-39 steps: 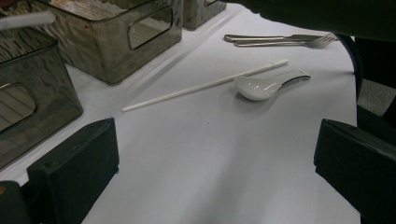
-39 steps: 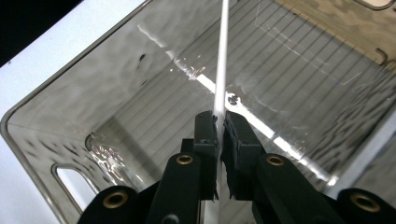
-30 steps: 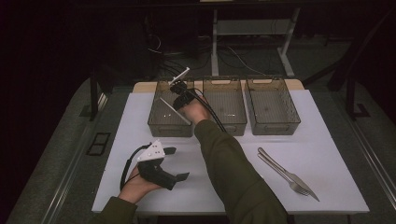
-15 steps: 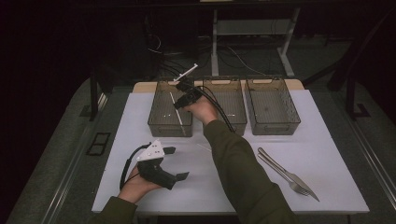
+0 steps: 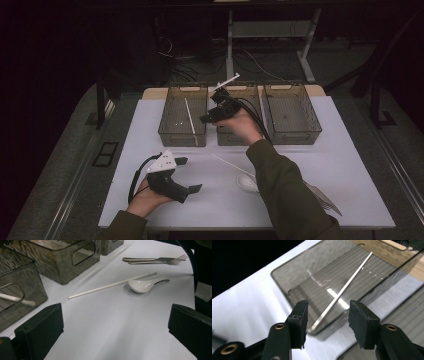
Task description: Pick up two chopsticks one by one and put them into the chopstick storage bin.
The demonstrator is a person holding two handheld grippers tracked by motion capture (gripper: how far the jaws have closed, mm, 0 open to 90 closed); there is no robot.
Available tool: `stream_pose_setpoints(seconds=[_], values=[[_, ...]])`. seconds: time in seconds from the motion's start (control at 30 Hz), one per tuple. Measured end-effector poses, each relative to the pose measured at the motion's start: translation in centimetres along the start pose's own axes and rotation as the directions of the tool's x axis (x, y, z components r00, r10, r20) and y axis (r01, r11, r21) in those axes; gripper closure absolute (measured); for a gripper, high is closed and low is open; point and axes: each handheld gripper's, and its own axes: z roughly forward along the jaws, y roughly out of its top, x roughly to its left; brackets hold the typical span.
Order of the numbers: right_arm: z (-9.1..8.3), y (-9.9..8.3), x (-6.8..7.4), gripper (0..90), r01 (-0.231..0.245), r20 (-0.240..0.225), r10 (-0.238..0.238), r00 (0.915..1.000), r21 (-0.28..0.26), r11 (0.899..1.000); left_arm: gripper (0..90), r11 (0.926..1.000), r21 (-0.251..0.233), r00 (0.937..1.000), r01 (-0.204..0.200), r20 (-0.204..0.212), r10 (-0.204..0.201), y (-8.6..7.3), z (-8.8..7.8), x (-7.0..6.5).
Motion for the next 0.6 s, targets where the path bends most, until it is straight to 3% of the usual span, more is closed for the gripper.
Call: stream_pose_setpoints(seconds=[0.3, 0.6], values=[[-3.1, -3.5, -0.5, 46.4, 0.032, -0.011, -0.032, 0.9994, 0.013, 0.999, 0.0, 0.9999, 0.01, 1.0, -0.007, -0.002, 0.007, 0.0, 0.0, 0.1], [-5.2, -7.1, -0.9, 50.6, 0.079, -0.039, -0.077, 0.9963, 0.044, 0.996, 0.0, 1.0, 0.005, 1.0, 0.004, -0.003, -0.004, -0.1, 0.1, 0.0]])
